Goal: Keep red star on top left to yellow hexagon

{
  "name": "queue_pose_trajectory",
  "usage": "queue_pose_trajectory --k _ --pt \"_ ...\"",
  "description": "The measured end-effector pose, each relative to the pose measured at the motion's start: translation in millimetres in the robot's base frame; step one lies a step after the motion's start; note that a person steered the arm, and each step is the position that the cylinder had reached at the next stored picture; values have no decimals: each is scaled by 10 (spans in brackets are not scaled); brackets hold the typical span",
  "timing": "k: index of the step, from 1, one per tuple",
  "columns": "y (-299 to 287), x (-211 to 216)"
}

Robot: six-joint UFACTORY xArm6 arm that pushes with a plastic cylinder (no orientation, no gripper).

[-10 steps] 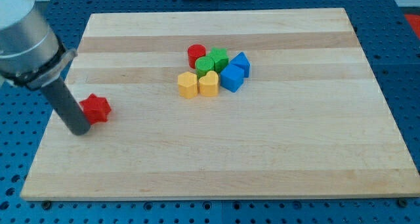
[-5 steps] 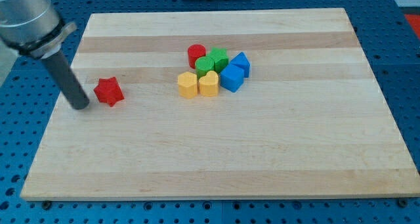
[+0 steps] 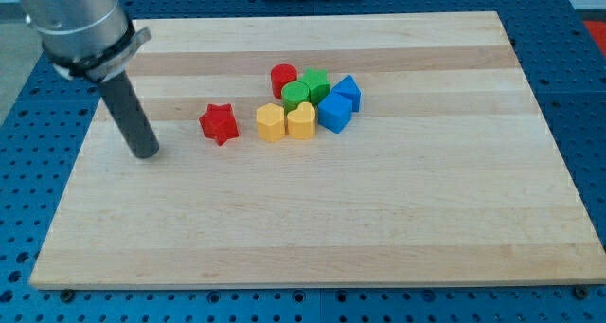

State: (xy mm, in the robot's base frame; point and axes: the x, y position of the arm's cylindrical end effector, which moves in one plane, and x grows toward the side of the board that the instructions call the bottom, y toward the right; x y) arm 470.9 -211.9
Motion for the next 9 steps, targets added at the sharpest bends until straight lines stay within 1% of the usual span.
queue_pose_trajectory --k 1,2,4,6,7,9 --pt "349 104" --pt "596 12" --pt "626 -408" --pt "688 -653" --pt "806 -731" --pt "983 -743"
